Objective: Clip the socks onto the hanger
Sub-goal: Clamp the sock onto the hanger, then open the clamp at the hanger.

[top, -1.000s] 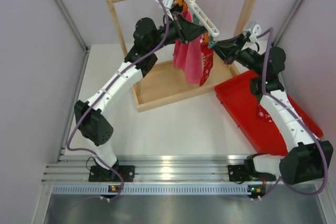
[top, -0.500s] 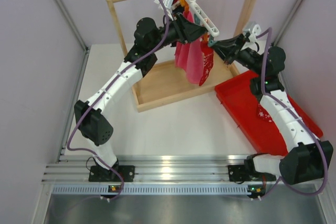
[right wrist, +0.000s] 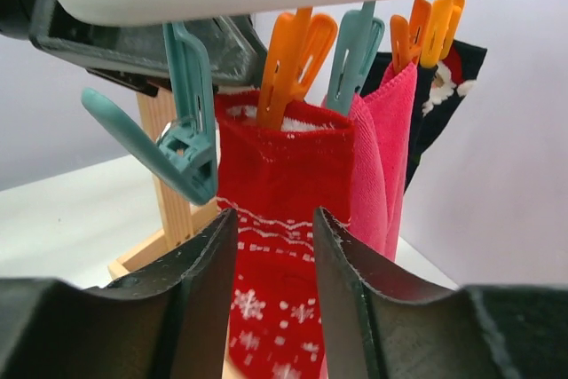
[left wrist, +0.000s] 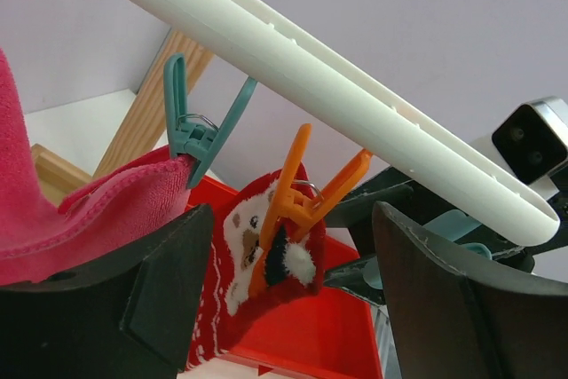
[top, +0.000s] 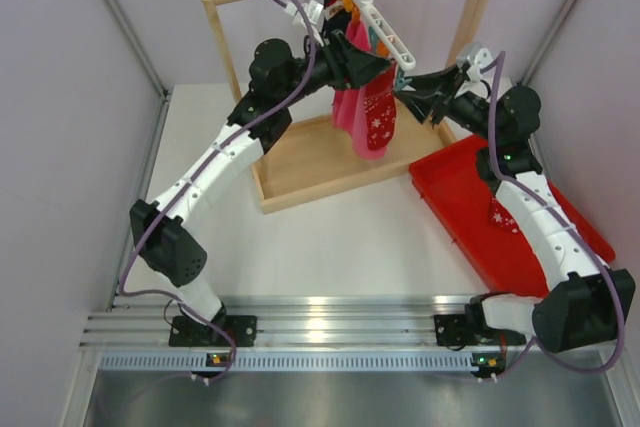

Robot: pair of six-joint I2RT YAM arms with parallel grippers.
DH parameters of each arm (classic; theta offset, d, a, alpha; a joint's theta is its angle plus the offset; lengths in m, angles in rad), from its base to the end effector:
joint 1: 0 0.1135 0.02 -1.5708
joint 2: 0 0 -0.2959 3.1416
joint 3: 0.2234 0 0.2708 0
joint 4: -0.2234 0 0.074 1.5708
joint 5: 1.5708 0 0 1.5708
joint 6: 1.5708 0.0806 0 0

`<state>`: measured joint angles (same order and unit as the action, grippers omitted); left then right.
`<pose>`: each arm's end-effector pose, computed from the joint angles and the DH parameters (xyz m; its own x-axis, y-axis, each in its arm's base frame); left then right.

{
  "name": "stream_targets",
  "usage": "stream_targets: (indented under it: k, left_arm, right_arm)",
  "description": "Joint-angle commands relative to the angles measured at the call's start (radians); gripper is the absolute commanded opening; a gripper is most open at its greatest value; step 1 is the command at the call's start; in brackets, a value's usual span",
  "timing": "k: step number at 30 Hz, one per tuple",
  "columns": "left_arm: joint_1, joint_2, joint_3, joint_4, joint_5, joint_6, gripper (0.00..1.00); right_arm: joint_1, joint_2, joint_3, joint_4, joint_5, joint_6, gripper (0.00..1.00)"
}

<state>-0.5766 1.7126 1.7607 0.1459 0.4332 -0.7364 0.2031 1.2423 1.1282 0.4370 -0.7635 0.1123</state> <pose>0.3731 -0.2830 0.5074 -0.4445 -0.4381 -0.7813 0.7310 0.3268 -0.5991 0.3013 0.1190 0.4651 0.2205 0.1281 -0.9669 -0.8178 0.5645 -0.1118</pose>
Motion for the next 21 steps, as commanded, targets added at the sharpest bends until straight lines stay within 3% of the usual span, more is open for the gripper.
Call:
stream_targets:
  k: [1, 7, 11, 16, 21]
  left_arm:
    - [0.004, -0.074, -0.009, -0.002, -0.027, 0.028, 0.77]
    - [0.004, -0.137, -0.075, -0.019, -0.05, 0.045, 0.83]
    - [0.001, -0.18, -0.116, -0.032, -0.053, 0.083, 0.83]
    - [-0.012, -0.26, -0.217, -0.034, -0.057, 0.167, 0.87]
    - [-0.012, -0.323, -0.274, -0.008, -0.047, 0.224, 0.88]
  right_arm:
    - [0.016, -0.058, 0.022, -0.038, 0.0, -0.06, 0.4]
    - [0.012, -0.124, 0.001, -0.098, -0.011, -0.089, 0.47]
    - [0.015, -0.185, -0.042, -0.083, -0.02, -0.013, 0.5]
    - [0.035, -0.231, -0.079, -0.044, 0.021, 0.064, 0.63]
    - [0.084, -0.221, -0.096, -0.031, 0.104, 0.035, 0.63]
